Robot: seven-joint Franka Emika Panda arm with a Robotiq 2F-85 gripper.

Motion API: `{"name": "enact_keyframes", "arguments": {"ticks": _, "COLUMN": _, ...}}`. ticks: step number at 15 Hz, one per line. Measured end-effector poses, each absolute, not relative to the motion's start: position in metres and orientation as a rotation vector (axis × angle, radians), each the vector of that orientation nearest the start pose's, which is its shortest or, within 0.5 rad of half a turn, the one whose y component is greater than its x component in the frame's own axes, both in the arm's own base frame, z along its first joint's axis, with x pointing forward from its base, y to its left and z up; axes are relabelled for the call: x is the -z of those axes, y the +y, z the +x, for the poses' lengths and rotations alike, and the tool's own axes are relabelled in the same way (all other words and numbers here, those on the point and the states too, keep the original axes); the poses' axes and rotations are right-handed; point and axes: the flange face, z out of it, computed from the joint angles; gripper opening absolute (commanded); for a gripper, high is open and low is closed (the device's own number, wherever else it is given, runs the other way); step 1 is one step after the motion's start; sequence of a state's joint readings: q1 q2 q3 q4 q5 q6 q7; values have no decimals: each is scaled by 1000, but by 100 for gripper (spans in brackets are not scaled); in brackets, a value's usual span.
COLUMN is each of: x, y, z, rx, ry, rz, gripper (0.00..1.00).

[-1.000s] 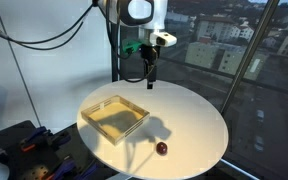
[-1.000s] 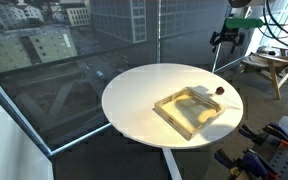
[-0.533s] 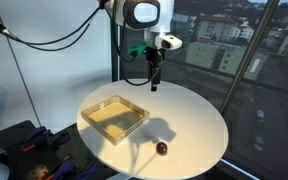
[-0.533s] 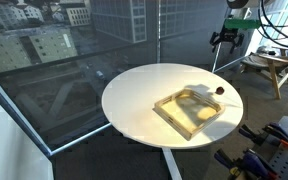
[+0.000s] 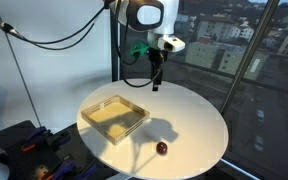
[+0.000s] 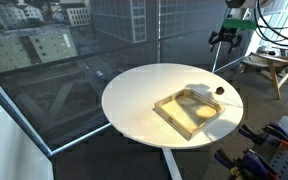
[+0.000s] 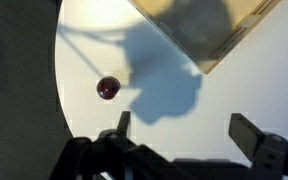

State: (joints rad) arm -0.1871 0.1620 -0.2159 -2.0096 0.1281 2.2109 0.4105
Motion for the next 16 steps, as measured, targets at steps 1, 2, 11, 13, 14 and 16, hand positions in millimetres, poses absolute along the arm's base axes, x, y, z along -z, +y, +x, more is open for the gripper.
{"name": "enact_keyframes", "arguments": {"ticks": 1, "x": -381, "y": -226, "z": 544, "rx": 68, "ry": 1321, "rz": -2772, "gripper": 100}}
{"name": "enact_keyframes", "arguments": {"ticks": 2, "x": -381, "y": -229, "z": 543, "rx": 70, "ry": 1329, "rz": -2768, "gripper": 100}}
{"name": "enact_keyframes", "arguments": {"ticks": 11, "x": -374, "y": -260, "z": 536, "rx": 63, "ry": 1409, "rz": -2740, "gripper": 100}}
{"name": "enact_keyframes", "arguments": {"ticks": 13, "x": -371, "y": -264, "z": 535, "rx": 57, "ry": 1417, "rz": -2738, "gripper": 100}}
{"name": "enact_keyframes", "arguments": {"ticks": 14, "x": -369, "y": -265, "z": 536, "rx": 55, "ry": 1420, "rz": -2738, "gripper": 100}}
{"name": "enact_keyframes", "arguments": {"ticks": 16, "x": -364, "y": -266, "z": 537, "rx": 55, "ry": 1426, "rz": -2734, "gripper": 100}}
